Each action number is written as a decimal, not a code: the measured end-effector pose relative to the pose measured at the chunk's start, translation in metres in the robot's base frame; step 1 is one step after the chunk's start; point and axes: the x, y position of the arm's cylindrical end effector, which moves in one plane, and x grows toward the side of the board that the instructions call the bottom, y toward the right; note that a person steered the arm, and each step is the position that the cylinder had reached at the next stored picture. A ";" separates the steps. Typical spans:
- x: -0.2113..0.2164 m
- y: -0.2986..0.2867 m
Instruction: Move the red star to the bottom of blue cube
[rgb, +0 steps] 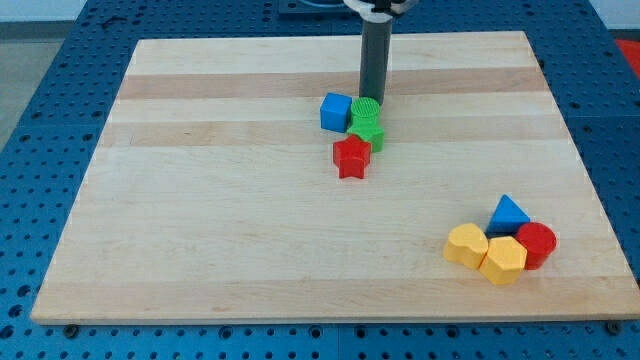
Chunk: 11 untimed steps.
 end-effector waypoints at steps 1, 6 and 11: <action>0.000 0.023; 0.121 0.008; 0.113 -0.029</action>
